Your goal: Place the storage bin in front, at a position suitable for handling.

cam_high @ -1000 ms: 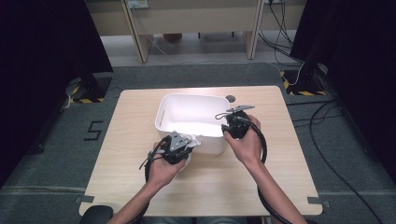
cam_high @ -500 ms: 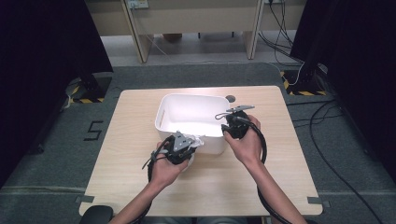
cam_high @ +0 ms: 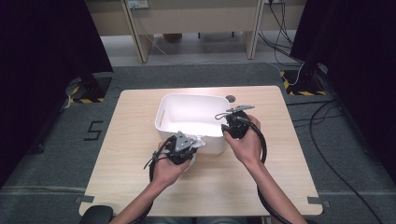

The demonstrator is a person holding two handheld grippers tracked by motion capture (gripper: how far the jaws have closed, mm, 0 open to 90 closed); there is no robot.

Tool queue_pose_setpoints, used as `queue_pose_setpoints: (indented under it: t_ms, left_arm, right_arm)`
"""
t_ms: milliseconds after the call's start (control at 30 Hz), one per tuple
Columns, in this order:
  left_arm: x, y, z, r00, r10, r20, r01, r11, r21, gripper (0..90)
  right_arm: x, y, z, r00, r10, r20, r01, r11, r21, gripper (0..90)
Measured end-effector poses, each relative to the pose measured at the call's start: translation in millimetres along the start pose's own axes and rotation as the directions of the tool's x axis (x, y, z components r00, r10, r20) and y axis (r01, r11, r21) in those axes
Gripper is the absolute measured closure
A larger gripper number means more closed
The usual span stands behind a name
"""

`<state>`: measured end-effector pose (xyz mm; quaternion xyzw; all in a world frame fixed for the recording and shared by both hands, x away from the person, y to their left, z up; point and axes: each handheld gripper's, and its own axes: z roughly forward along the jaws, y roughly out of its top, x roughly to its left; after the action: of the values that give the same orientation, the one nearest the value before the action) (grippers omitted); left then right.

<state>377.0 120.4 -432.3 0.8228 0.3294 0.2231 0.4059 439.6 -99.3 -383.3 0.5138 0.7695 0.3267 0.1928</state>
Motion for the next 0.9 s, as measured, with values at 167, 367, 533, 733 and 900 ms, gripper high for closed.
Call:
queue_pose_setpoints:
  t_ms: [167, 367, 533, 733, 900]
  left_arm:
    - [-0.3, -1.4, 1.6, 1.0, 0.003, 0.001, -0.003, 1.0, 0.0, 79.7]
    - [-0.3, -3.8, 3.7, 1.0, 0.009, -0.002, -0.009, 0.9999, 0.007, 79.7]
    - [0.1, -5.7, 5.4, 0.9998, 0.019, -0.002, -0.019, 0.9996, 0.019, 79.7]
    - [0.1, -6.7, 6.7, 0.9999, 0.014, 0.0, -0.014, 0.9997, 0.021, 79.6]
    - [0.0, -7.6, 7.8, 0.9999, 0.017, -0.001, -0.017, 0.9995, 0.026, 79.6]
  right_arm:
    - [0.1, 0.0, 0.0, 1.0, 0.004, -0.001, -0.004, 1.0, 0.001, 67.3]
    - [0.2, -0.1, 0.1, 1.0, 0.006, -0.004, -0.006, 1.0, 0.0, 67.1]
    - [-0.1, -0.2, 0.2, 1.0, 0.006, -0.005, -0.006, 1.0, -0.001, 67.0]
    - [-0.1, -0.2, 0.2, 1.0, 0.006, -0.005, -0.006, 1.0, -0.001, 67.0]
    - [-0.1, -0.3, 0.2, 1.0, 0.005, -0.005, -0.005, 1.0, -0.003, 67.0]
